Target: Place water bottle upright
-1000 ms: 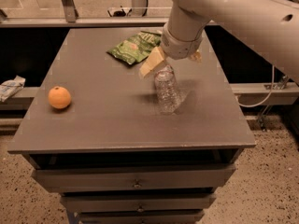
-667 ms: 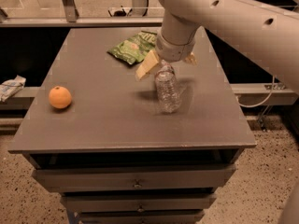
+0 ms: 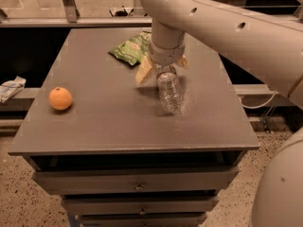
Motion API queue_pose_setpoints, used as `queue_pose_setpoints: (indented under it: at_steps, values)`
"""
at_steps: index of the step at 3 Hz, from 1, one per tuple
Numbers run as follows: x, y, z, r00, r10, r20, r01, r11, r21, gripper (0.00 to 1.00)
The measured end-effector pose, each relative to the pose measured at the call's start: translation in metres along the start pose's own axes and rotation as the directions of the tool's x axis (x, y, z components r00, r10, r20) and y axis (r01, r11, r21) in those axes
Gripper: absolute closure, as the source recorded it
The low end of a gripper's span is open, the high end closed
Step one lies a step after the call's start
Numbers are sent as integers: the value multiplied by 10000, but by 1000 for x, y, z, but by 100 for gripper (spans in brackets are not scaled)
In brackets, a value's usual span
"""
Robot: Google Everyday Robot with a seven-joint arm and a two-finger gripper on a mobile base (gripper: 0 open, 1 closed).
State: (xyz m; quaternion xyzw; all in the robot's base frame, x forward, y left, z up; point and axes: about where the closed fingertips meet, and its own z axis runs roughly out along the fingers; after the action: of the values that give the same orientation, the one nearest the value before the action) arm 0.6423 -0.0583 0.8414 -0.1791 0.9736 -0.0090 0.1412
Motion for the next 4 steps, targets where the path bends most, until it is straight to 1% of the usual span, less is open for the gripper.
queue_pose_setpoints:
  at_steps: [1, 2, 3, 4]
  values:
    - [-2, 2, 8, 9997, -177, -138, 181, 9995, 248, 46]
    - [-2, 1, 8, 9996, -260, -147, 265, 9991, 338, 78]
    - [-2, 1, 8, 9996, -260, -147, 265, 9991, 338, 99]
    - [-10, 0, -16, 9922, -1129, 520, 1108, 9929, 423, 100]
